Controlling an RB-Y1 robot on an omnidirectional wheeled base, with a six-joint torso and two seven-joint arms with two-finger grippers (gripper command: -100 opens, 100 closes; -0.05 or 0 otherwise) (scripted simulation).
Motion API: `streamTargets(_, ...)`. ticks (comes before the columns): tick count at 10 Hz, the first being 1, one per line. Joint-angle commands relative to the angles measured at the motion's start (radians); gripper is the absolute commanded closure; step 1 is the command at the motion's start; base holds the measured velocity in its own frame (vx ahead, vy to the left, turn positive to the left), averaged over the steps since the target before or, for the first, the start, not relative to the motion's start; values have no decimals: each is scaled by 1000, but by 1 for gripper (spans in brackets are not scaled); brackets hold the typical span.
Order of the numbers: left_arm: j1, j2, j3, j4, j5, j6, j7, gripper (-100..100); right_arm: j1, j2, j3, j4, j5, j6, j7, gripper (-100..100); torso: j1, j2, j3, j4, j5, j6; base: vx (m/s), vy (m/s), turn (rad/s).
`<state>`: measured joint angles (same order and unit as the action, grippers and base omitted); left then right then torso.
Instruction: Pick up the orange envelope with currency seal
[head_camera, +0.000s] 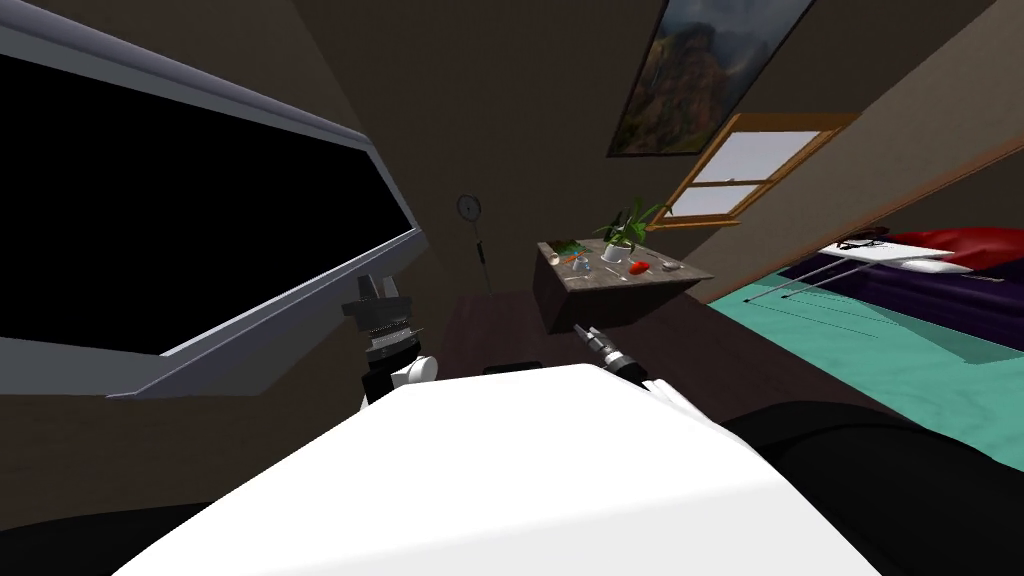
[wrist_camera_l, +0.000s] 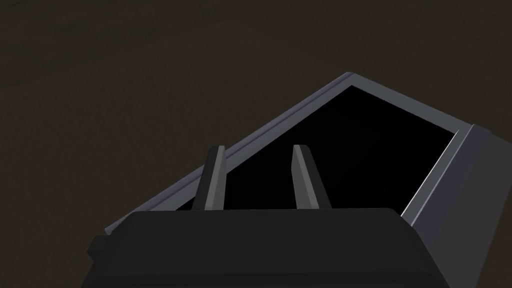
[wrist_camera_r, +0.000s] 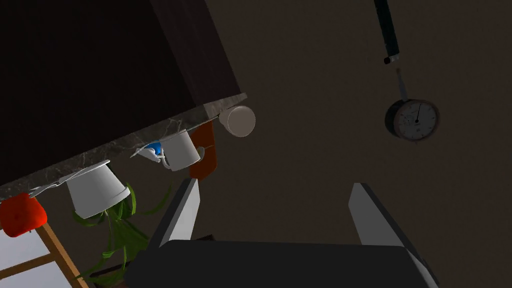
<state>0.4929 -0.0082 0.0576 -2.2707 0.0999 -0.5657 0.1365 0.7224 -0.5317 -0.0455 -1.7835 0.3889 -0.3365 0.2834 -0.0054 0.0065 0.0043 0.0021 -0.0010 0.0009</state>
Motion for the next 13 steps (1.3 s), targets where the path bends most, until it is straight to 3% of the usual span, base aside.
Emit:
streamTargets(1,0,0,0,0,0,0,0,0,13,-50,-12,50,37,14,29,-100,0,0,0,0,0,0,-77,40,257)
streamTargets(3,0,0,0,0,0,0,0,0,49,-113,-34,133,97,32,85,-100,2,-1,-1,0,0,-1,-116,69,445)
streamTargets(5,0,0,0,0,0,0,0,0,66,-160,-45,183,146,41,113,-100,0,1,1,0,0,0,-84,43,300)
streamTargets(7,0,0,0,0,0,0,0,0,66,-171,-45,200,146,41,113,-100,-2,-3,-2,-1,0,0,-19,15,99)
streamTargets(8,0,0,0,0,0,0,0,0,82,-212,-55,236,184,52,139,-100,-3,-5,-3,-1,-1,0,-17,32,311)
streamTargets(9,0,0,0,0,0,0,0,0,82,-212,-55,245,184,52,139,-100,-2,-5,-3,-1,0,-1,-19,20,203)
streamTargets(12,0,0,0,0,0,0,0,0,113,-294,-75,331,262,74,190,-100,-3,-5,-3,-1,-1,1,-16,20,275)
streamTargets(13,0,0,0,0,0,0,0,0,113,-294,-75,335,262,74,190,-100,-3,-6,-3,-1,-1,-1,-5,8,187)
